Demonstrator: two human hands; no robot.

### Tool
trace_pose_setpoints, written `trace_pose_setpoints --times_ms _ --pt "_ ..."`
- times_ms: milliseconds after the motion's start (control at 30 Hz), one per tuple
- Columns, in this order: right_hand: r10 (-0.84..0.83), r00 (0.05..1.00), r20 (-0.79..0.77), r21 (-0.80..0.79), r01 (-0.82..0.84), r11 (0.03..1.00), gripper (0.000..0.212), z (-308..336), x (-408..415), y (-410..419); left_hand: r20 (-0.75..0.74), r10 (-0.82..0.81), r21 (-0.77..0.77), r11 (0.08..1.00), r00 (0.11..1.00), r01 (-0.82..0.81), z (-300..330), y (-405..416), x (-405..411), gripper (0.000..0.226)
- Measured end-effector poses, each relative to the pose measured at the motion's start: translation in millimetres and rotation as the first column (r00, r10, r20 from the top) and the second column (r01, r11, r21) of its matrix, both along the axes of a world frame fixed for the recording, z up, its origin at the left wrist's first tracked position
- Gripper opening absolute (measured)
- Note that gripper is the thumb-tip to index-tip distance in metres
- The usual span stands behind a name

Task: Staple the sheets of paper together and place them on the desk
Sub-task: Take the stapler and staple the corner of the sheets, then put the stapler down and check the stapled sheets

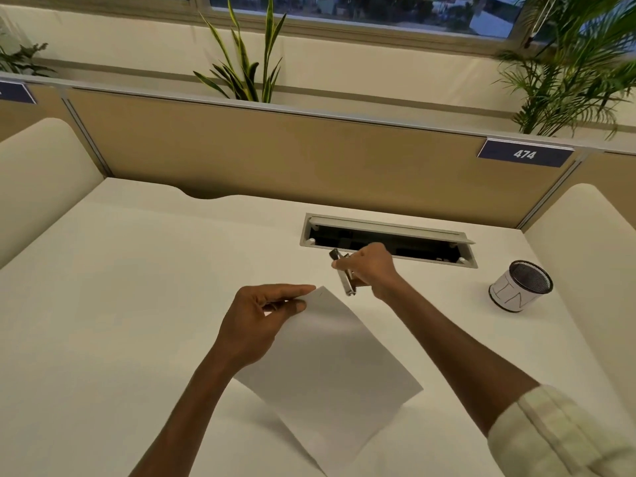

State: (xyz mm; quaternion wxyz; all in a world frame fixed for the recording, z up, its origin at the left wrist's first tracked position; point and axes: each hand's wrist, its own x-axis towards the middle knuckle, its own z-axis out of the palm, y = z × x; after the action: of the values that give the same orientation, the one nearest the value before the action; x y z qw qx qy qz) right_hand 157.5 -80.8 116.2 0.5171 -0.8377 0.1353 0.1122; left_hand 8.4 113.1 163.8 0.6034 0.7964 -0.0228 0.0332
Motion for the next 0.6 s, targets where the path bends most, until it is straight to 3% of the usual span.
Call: trace_pose_setpoints --times_ms 200,600 --pt "0.124 0.990 0.066 -0.280 -0.101 0.955 0.039 -39 46 57 -0.021 -0.007 0.003 1.000 1.000 0.007 -12 10 13 0.033" --pt "0.161 0.985 0.068 -0.345 -0.128 0.930 0.036 -112 88 119 -0.098 -0.009 -0.037 0.999 0.995 0.006 -34 25 26 0.034"
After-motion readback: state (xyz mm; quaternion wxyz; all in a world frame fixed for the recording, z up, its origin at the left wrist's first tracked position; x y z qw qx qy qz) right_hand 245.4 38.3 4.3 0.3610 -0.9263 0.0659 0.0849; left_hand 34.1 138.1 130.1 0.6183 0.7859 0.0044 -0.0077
